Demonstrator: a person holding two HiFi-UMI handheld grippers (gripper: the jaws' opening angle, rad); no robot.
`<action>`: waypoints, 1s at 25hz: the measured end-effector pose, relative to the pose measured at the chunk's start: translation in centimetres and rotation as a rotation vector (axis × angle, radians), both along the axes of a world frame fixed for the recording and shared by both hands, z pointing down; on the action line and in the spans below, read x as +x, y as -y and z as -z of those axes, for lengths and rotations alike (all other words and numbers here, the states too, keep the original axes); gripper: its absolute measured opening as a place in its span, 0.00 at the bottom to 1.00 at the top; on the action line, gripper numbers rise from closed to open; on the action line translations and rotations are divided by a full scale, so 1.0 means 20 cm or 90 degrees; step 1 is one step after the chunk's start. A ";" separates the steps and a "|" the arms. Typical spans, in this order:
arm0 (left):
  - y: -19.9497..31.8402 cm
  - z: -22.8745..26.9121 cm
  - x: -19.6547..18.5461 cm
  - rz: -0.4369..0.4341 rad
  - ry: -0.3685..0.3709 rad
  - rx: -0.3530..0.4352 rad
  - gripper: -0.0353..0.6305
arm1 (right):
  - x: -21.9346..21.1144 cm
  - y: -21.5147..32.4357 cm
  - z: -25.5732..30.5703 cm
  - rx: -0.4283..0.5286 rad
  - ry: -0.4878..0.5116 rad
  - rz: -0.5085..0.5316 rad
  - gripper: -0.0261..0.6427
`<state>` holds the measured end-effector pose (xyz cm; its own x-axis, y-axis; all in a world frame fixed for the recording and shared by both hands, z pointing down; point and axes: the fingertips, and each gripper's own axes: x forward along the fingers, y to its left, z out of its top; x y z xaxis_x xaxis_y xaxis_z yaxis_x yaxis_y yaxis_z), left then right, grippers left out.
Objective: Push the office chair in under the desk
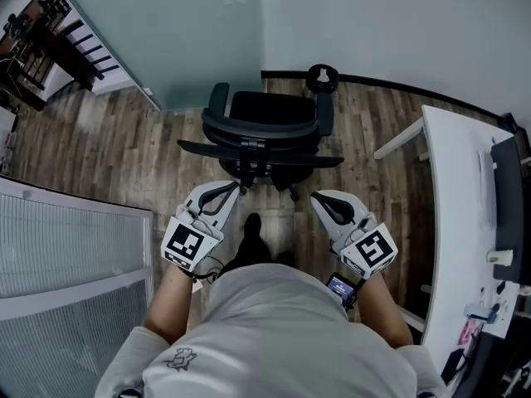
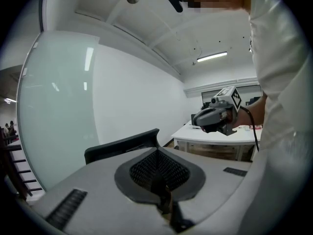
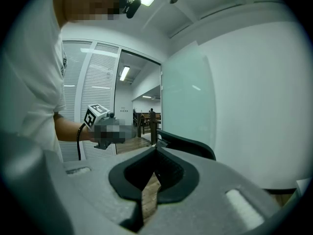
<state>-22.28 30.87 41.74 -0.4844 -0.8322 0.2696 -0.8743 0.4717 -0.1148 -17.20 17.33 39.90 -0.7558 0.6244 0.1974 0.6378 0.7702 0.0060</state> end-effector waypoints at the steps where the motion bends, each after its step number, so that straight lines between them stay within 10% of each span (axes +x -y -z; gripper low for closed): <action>1: 0.00 -0.02 -0.03 -0.007 -0.007 -0.008 0.05 | -0.03 0.01 -0.02 0.003 -0.005 0.001 0.04; 10: -0.02 -0.14 -0.20 -0.093 -0.041 -0.084 0.05 | -0.27 0.00 -0.13 0.037 -0.037 0.019 0.05; 25: -0.34 -0.49 -0.55 -0.199 -0.028 -0.384 0.22 | -0.52 0.02 -0.51 0.237 -0.184 0.097 0.25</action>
